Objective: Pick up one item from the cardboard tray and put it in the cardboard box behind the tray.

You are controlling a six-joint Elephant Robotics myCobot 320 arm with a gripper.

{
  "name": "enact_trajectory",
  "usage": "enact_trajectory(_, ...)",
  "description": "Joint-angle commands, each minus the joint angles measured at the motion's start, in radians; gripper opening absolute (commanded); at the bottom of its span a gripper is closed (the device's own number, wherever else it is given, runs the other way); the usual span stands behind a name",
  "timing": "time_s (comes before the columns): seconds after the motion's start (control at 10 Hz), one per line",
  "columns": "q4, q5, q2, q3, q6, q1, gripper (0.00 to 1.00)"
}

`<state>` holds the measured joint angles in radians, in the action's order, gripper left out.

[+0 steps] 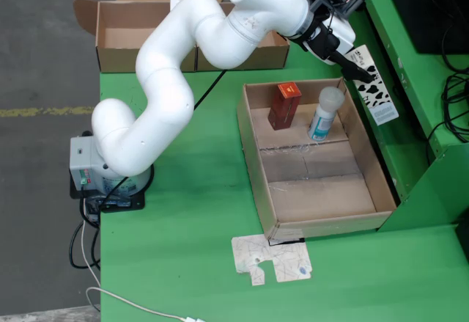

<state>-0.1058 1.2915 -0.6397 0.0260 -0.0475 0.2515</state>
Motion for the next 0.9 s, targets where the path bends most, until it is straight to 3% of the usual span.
enact_trajectory(0.0, -0.036, -0.036, 0.030, -0.026, 0.005, 0.024, 0.00)
enact_trajectory(0.2, -0.101, -0.101, 0.022, -0.026, 0.035, 0.059, 0.00)
enact_trajectory(0.8, 0.195, 0.212, 0.212, -0.026, -0.175, 0.079, 0.00)
